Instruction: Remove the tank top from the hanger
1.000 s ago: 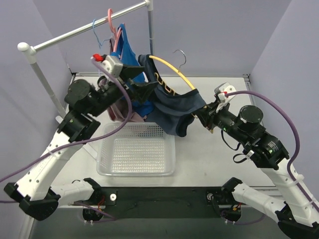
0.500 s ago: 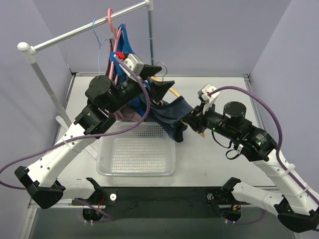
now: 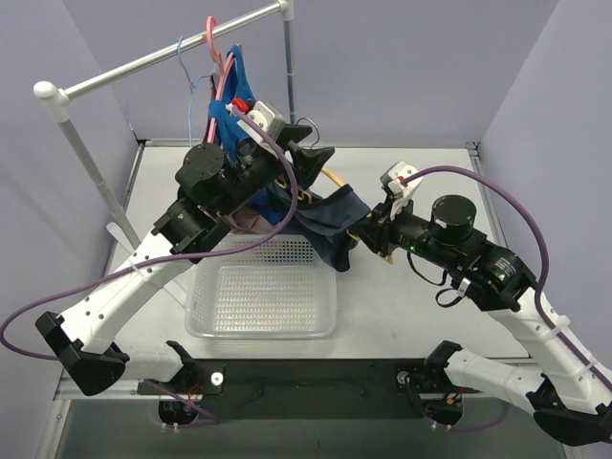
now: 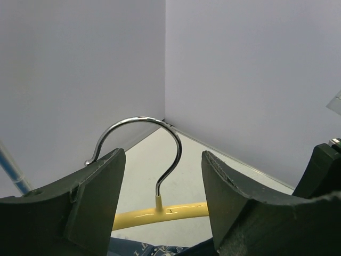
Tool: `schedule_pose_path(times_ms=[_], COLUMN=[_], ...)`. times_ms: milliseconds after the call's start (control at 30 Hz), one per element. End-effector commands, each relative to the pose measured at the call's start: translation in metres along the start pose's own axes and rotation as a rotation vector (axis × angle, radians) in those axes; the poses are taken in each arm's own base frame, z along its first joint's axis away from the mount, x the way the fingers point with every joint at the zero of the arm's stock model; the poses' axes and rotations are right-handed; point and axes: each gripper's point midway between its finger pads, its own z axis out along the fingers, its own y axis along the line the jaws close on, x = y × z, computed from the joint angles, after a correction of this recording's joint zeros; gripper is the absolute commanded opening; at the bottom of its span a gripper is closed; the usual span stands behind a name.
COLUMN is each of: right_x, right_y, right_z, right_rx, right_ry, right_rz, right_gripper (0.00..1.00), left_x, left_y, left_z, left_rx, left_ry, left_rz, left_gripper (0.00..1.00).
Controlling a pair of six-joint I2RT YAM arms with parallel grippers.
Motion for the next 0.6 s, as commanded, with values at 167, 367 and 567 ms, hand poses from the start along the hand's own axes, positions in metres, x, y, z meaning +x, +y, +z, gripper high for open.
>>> schedule_pose_path(times_ms=[167,367,567], right_x=[-0.051,-0.049,-0.057], right_y=[0.021,0.024,0.007], right_z=[-0.016,-0.017,-0.022], right_rx=[-0.086,-0.099,0.013], right_ry=[-0.168,-0.165,-0.19], right_rz=[-0.013,-0.006,0.102], right_gripper=[0.0,0.0,0.27], left_x=[-0.003,-0.004,-0.011], left_y=[0.008,0.007,0.018], left_z=[-0.003,-0.006,-0.008], left_rx=[-0.047,-0.044,-0.114], left_ry=[-0.032,-0.053,-0.07], left_rz=[0.025,0.013,-0.002], left_gripper=[0.5,0.18,0.0])
